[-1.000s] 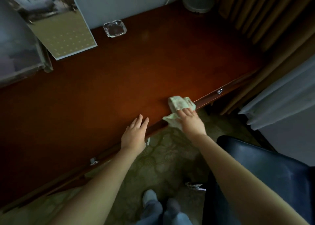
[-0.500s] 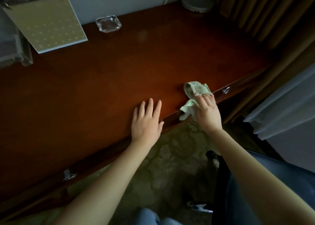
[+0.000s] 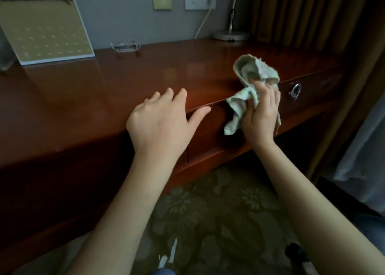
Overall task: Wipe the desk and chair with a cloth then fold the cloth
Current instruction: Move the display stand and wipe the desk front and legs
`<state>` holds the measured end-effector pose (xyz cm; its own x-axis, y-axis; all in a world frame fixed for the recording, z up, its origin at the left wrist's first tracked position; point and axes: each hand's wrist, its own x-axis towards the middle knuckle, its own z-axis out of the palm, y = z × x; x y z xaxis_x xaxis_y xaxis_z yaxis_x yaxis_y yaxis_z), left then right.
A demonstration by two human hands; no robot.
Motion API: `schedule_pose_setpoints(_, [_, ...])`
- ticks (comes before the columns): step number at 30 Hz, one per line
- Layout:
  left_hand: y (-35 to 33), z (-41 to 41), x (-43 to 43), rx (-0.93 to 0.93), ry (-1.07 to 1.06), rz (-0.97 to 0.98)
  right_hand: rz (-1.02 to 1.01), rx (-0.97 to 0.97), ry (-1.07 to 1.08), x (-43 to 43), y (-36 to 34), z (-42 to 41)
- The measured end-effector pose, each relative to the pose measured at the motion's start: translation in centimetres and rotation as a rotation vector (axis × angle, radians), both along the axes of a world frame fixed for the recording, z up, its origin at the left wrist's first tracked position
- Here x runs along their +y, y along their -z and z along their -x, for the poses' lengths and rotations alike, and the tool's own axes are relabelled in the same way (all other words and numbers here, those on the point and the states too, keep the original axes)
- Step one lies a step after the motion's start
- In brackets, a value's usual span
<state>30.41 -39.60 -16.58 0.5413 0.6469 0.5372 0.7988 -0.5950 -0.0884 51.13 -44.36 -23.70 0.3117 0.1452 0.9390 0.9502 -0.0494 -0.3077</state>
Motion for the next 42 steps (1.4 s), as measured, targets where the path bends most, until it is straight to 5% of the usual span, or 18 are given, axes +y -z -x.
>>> schedule_pose_setpoints(4, [0.4,-0.3,0.0,-0.034,-0.012,-0.049,-0.024,-0.003,-0.012,0.2,1.3,-0.8])
schedule_pose_setpoints(10, [0.4,-0.4,0.1,0.018,-0.013,-0.111,-0.095,0.640,-0.031,-1.2,1.1,-2.3])
schedule_pose_setpoints(15, [0.2,-0.6,-0.1,-0.008,-0.020,-0.119,-0.150,0.618,-0.085,-0.1,1.2,0.2])
schedule_pose_setpoints(21, [0.1,-0.9,-0.1,-0.095,0.055,-0.004,0.156,0.249,-0.367,1.9,4.4,11.2])
schedule_pose_setpoints(24, [0.0,-0.9,-0.2,-0.109,0.059,0.065,0.131,0.197,-0.289,1.8,4.2,9.2])
schedule_pose_setpoints(34, [-0.2,-1.0,-0.4,-0.056,0.058,0.068,-0.206,0.687,-0.075,0.5,2.6,-1.8])
schedule_pose_setpoints(37, [-0.1,-1.1,-0.5,-0.057,0.061,0.083,-0.169,0.808,-0.034,0.4,2.5,-0.9])
schedule_pose_setpoints(42, [-0.2,-1.1,-0.6,-0.086,0.057,0.094,0.132,0.685,-0.077,-0.5,3.1,8.8])
